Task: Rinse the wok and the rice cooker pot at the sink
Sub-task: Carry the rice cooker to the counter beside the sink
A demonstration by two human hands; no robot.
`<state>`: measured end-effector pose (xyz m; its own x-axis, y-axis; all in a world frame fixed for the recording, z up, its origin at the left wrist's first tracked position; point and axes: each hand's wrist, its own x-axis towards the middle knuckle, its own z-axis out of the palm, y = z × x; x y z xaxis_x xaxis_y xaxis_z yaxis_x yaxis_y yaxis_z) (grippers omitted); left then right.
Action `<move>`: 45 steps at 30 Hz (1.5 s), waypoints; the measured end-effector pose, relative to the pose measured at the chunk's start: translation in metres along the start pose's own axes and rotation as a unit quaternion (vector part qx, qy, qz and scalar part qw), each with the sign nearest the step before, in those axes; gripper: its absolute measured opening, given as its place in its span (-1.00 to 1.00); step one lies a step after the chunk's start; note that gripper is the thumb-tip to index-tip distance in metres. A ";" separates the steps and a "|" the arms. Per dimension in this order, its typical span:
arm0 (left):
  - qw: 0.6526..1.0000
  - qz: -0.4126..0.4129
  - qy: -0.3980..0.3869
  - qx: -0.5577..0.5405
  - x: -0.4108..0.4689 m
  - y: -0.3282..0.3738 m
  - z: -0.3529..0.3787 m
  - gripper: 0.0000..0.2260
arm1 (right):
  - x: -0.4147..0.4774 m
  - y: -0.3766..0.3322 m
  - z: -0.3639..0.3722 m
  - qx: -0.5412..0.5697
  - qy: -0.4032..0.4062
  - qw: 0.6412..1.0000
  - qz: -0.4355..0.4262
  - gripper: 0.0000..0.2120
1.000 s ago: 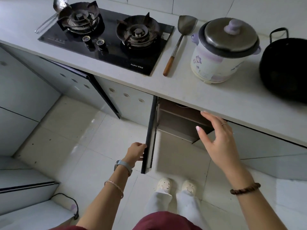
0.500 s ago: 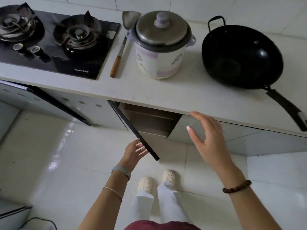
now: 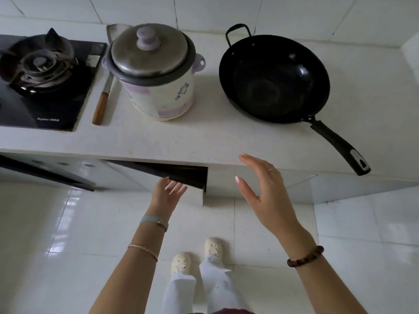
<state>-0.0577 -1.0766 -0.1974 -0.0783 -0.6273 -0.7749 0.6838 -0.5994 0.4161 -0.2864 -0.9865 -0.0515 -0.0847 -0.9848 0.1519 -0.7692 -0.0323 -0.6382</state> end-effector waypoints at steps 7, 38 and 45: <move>1.000 0.003 0.008 0.025 0.014 0.011 0.023 -0.84 | 0.004 0.014 -0.003 -0.001 -0.014 1.000 0.018 -0.57; 0.943 0.192 -0.029 0.272 -0.074 0.062 0.005 -0.75 | 0.055 -0.016 -0.008 0.142 -0.015 0.990 0.019 -0.57; 0.920 0.267 -0.063 0.279 -0.090 0.138 0.023 -0.73 | 0.091 -0.045 0.004 0.218 0.001 0.975 0.032 -0.57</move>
<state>0.0264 -1.1145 -0.0596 0.0529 -0.9380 -0.3427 0.1726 -0.3294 0.9283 -0.2565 -1.0758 -0.0120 -0.1250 -0.9869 0.1016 -0.4194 -0.0402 -0.9069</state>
